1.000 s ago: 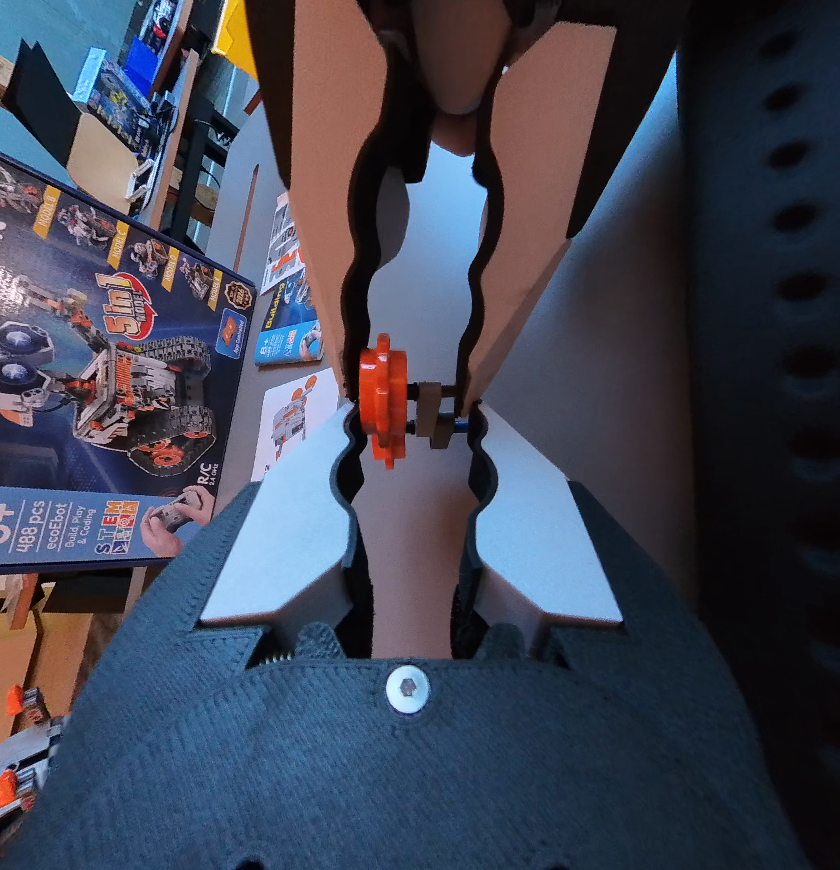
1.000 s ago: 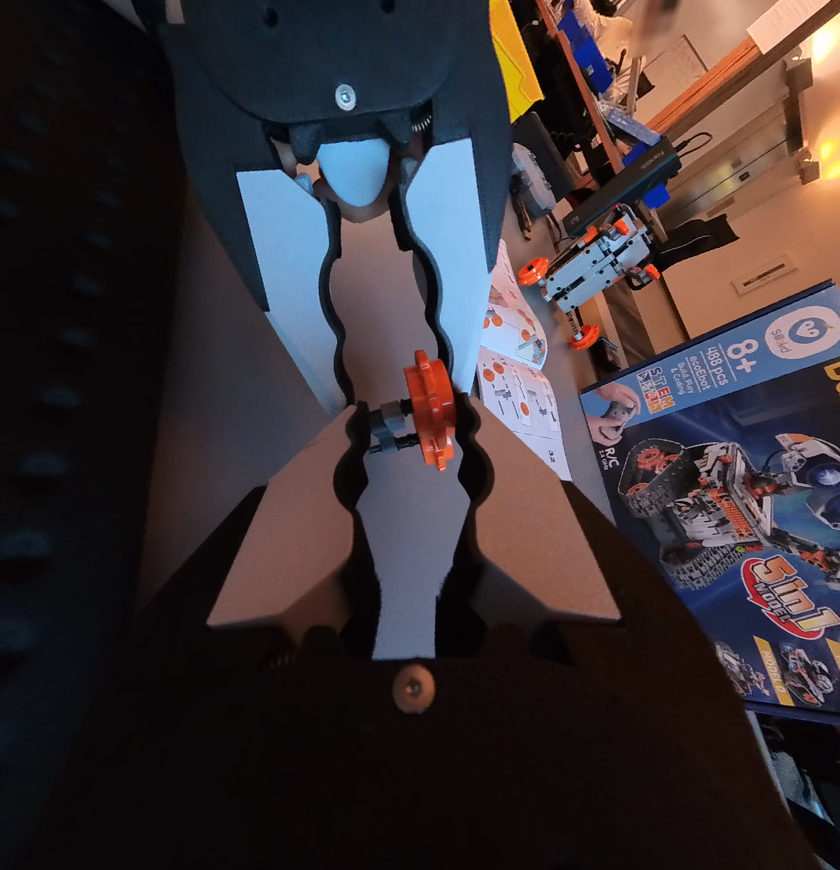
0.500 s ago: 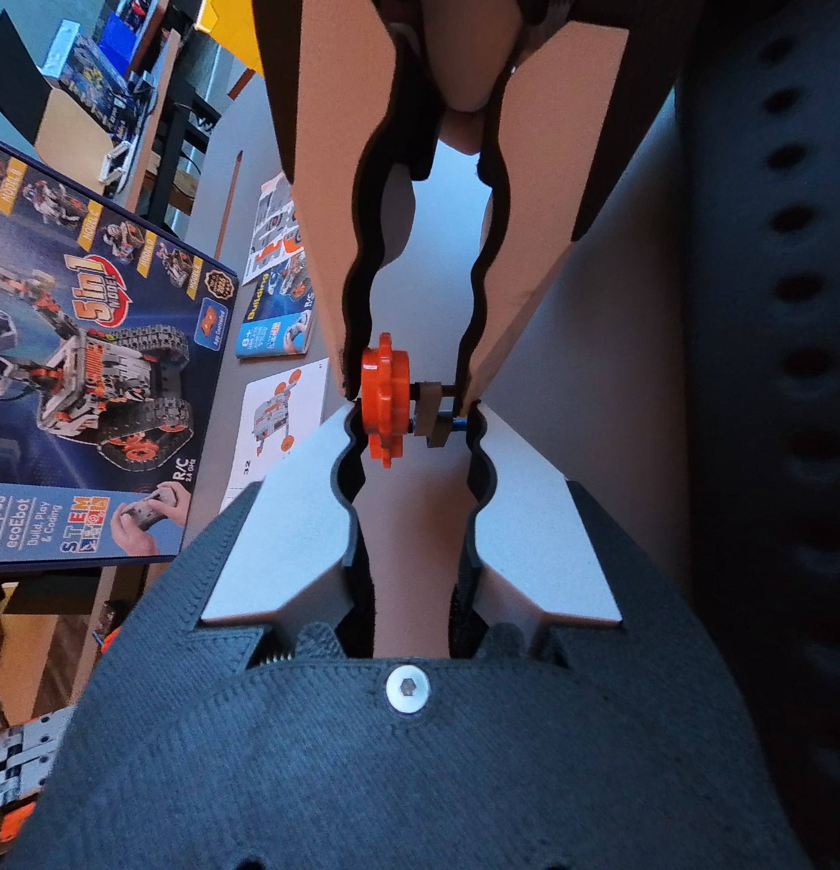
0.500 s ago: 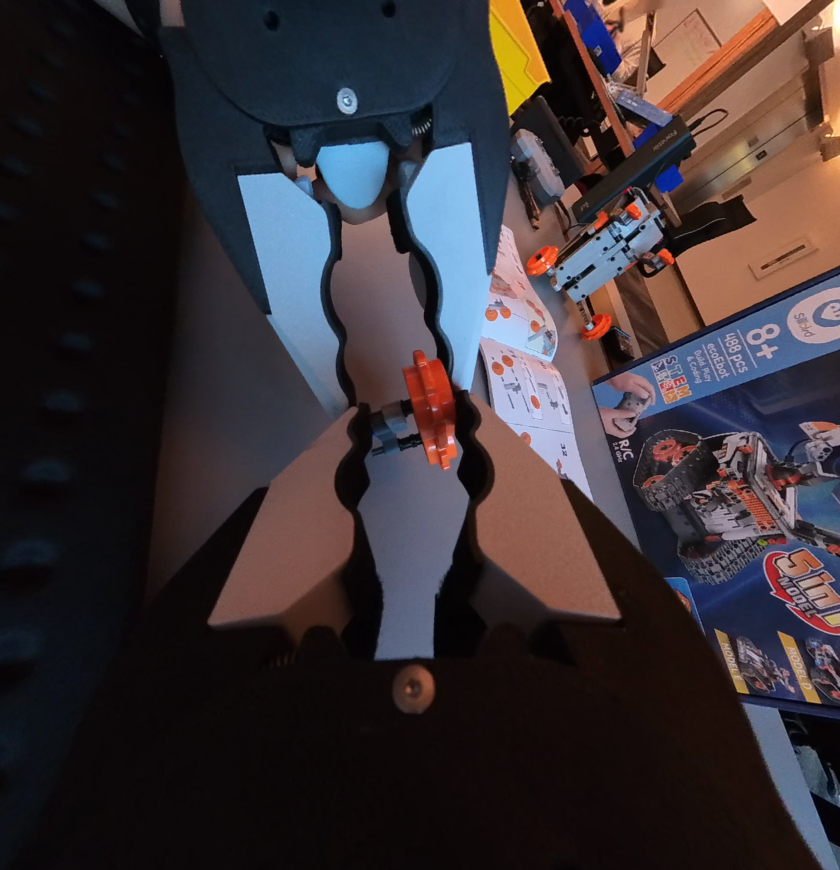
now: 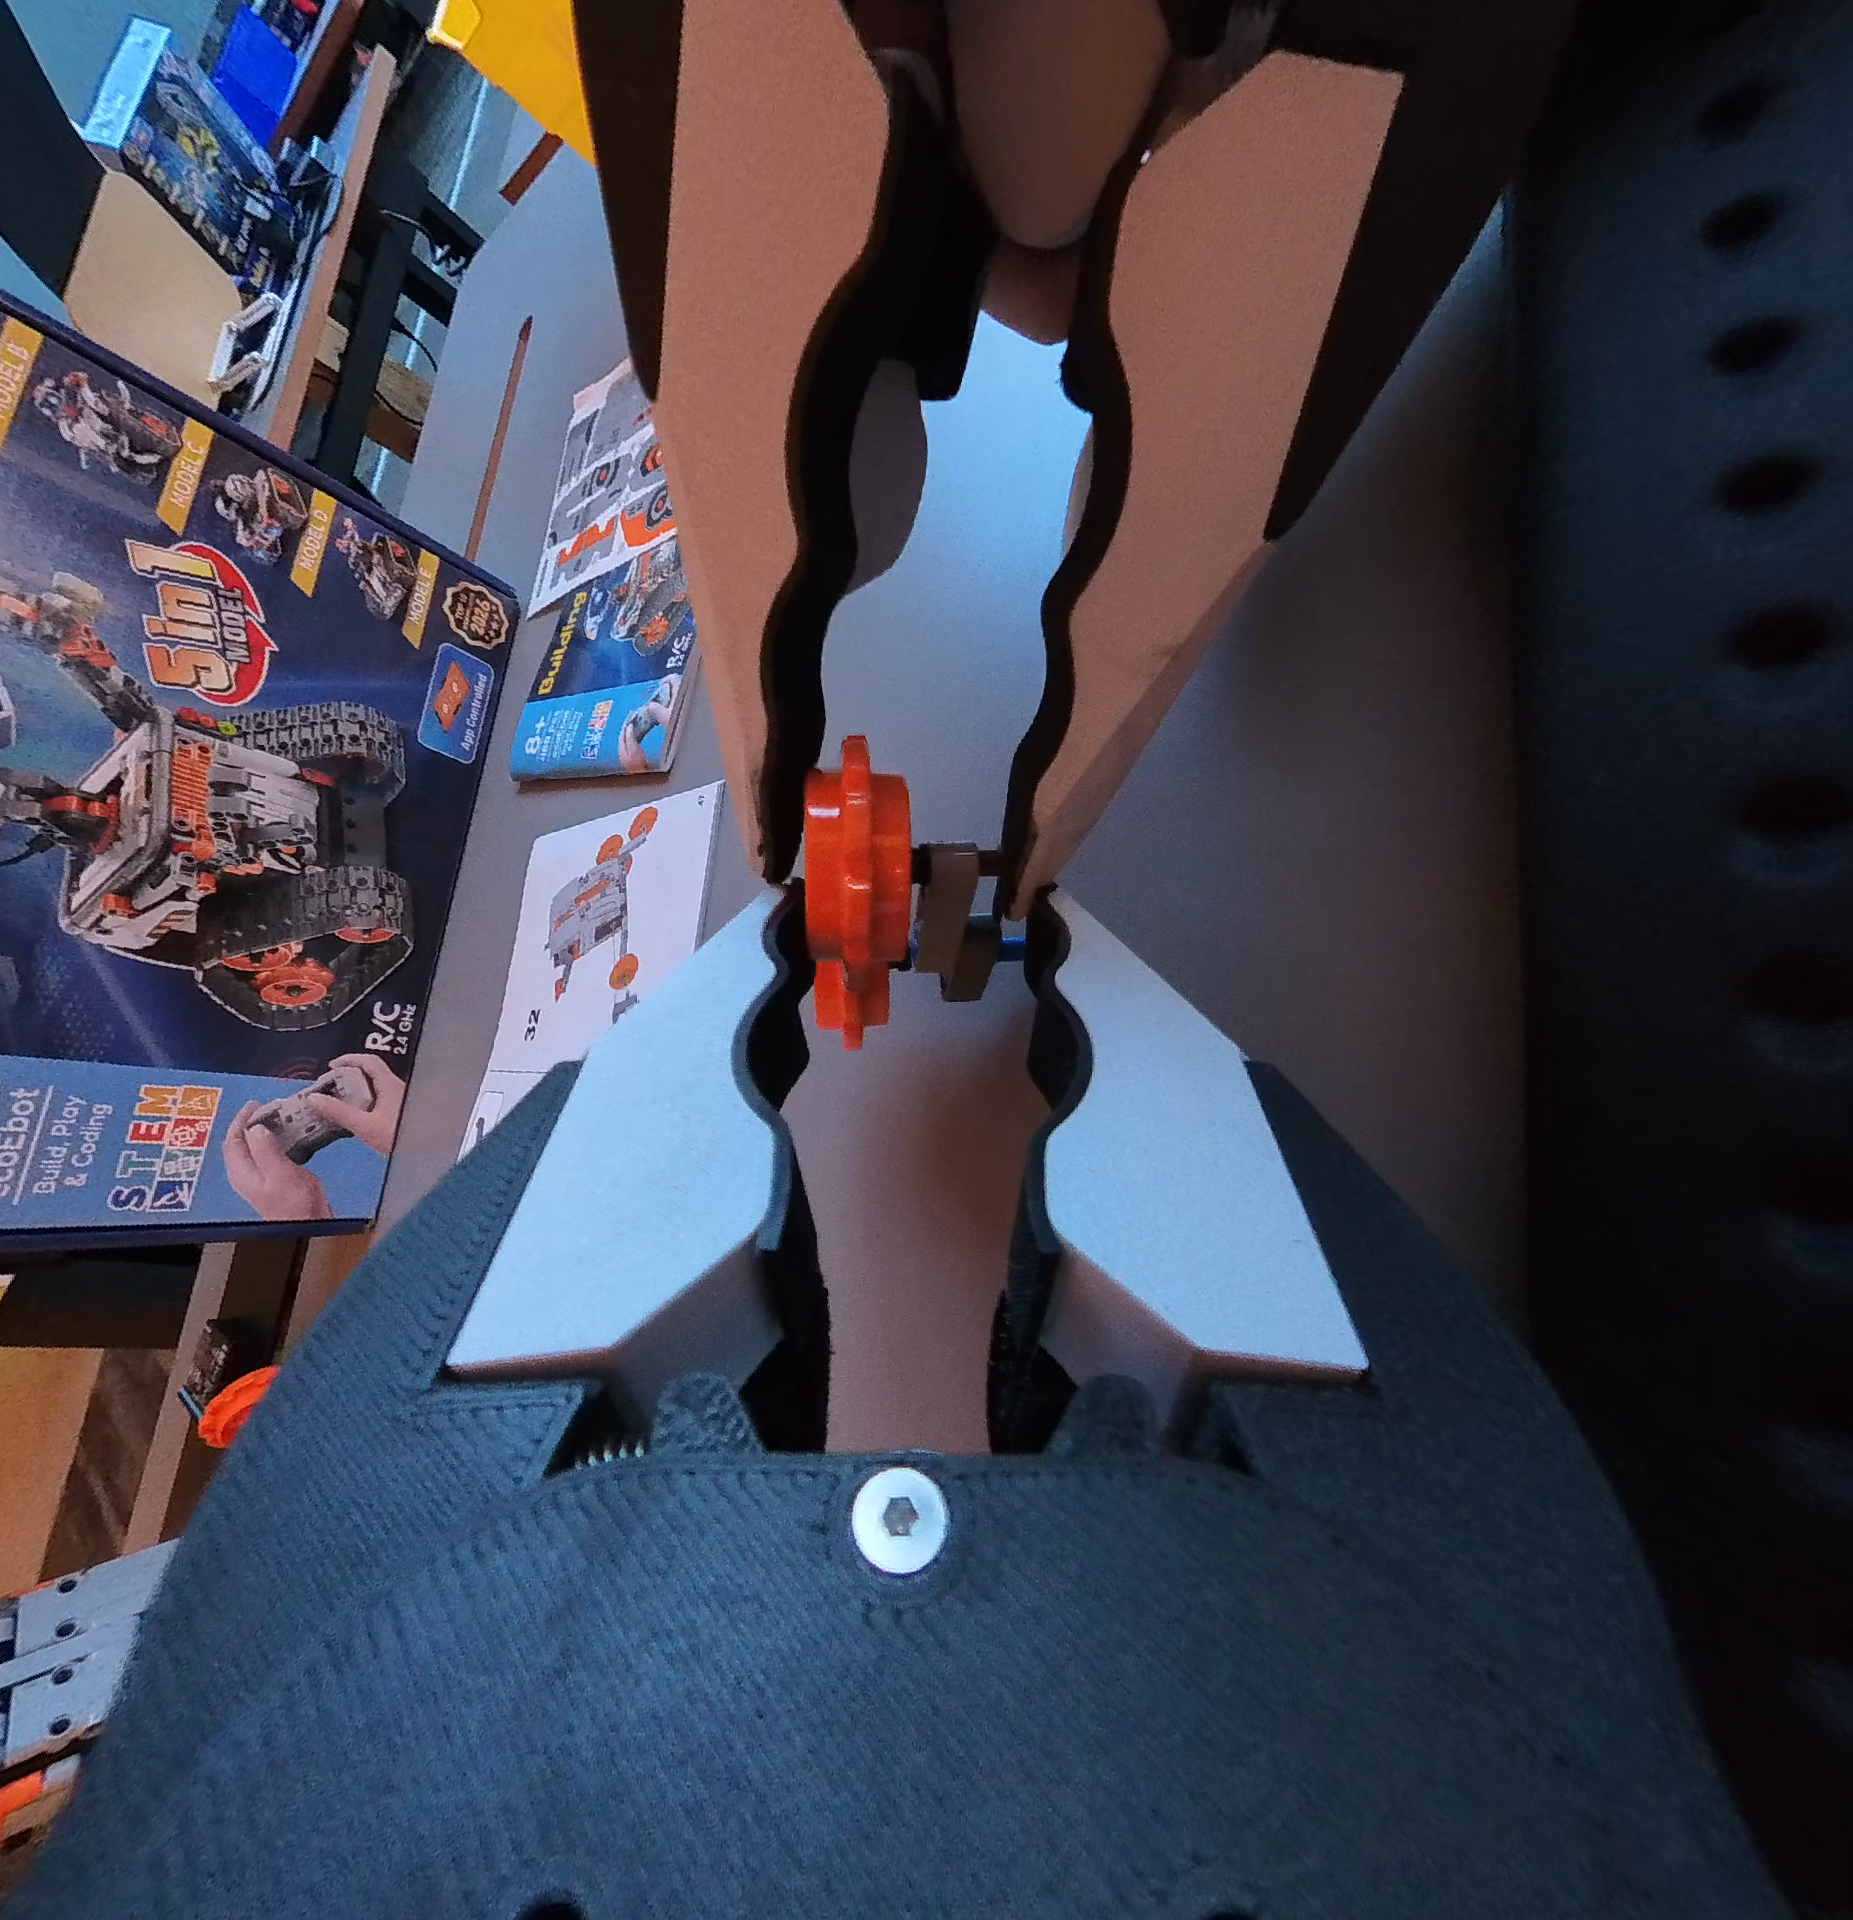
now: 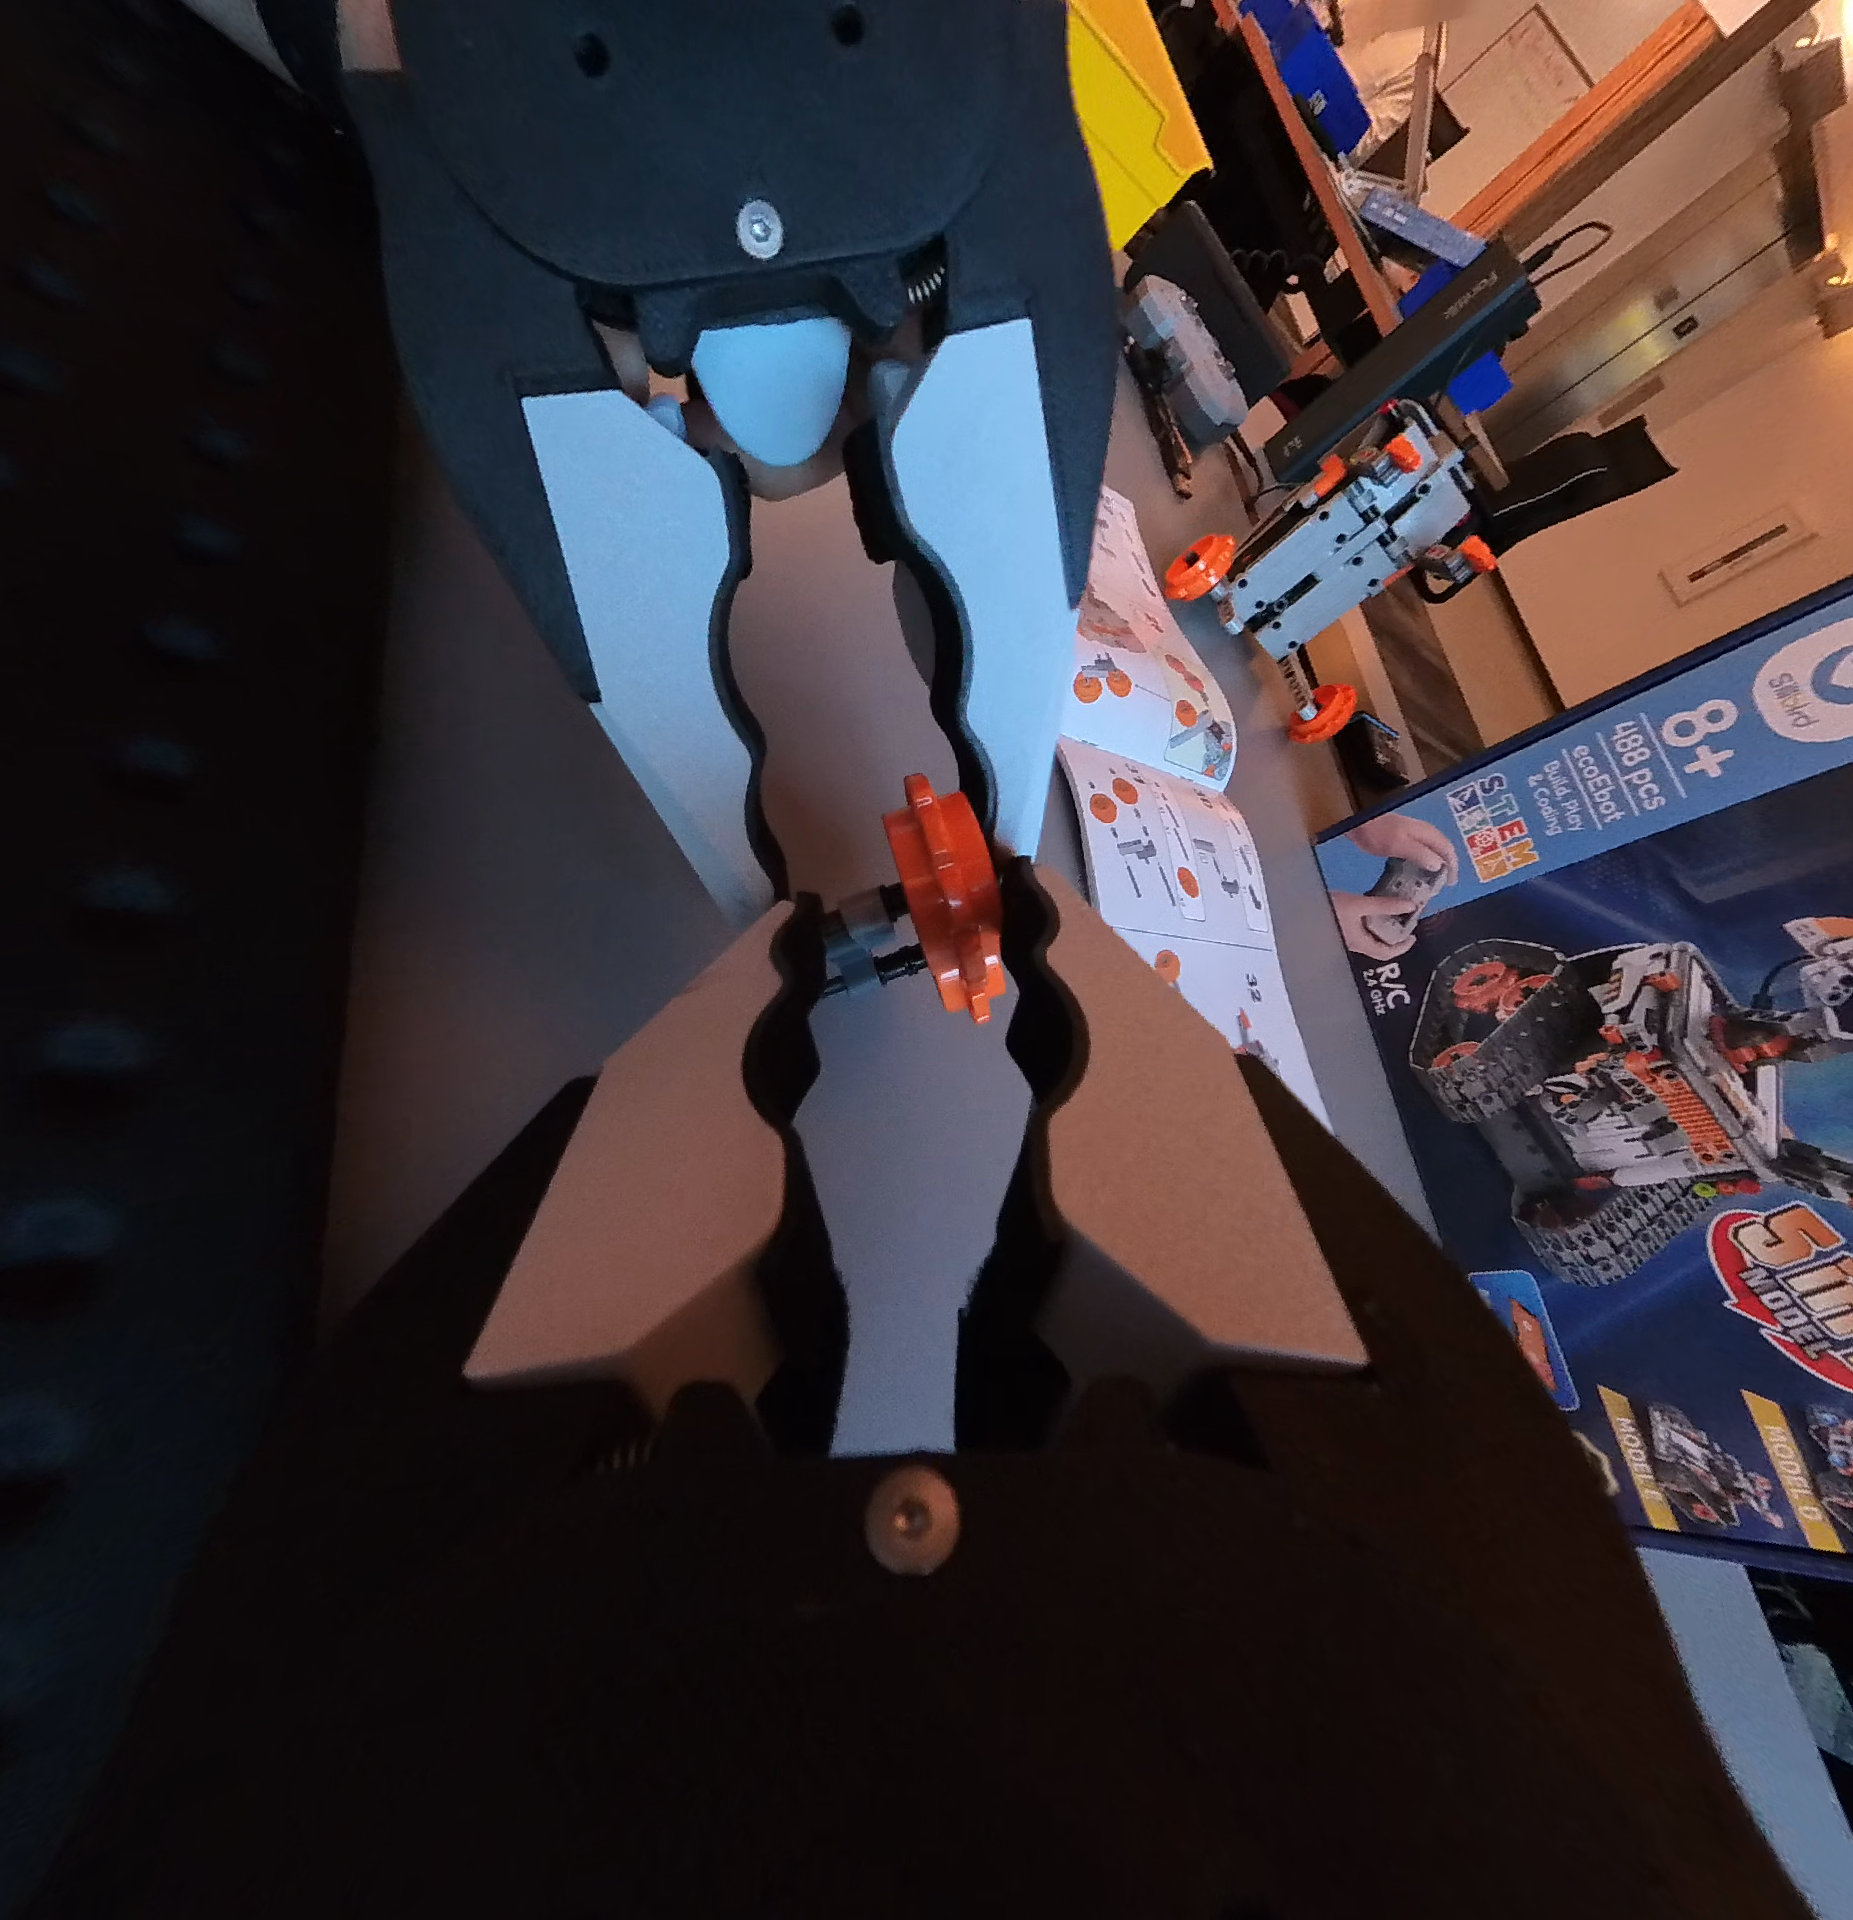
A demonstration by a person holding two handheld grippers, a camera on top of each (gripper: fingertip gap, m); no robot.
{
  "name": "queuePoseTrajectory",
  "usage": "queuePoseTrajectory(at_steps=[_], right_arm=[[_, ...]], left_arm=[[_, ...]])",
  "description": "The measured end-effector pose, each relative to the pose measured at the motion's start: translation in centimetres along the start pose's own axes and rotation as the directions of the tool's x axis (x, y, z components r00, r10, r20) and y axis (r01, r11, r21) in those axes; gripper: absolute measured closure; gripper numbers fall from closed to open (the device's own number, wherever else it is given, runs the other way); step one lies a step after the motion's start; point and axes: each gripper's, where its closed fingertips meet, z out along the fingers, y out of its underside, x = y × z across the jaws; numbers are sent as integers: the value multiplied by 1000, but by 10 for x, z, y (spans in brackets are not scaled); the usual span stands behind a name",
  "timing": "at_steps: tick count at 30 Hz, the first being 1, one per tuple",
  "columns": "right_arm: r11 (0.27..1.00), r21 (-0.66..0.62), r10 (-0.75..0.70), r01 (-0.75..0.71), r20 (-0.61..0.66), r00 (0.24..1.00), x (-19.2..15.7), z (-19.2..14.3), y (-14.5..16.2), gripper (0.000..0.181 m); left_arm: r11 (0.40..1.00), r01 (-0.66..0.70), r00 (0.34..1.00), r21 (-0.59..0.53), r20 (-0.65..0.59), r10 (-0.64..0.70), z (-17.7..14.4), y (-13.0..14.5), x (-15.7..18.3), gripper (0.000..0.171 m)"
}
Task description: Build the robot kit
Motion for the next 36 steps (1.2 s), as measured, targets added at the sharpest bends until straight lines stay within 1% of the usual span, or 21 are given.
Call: queuePoseTrajectory(at_steps=[36], right_arm=[[998,-17,56,-56,11,998,-1,4,5,152]], left_arm=[[999,34,999,-8,-17,-35,4,5,2,138]])
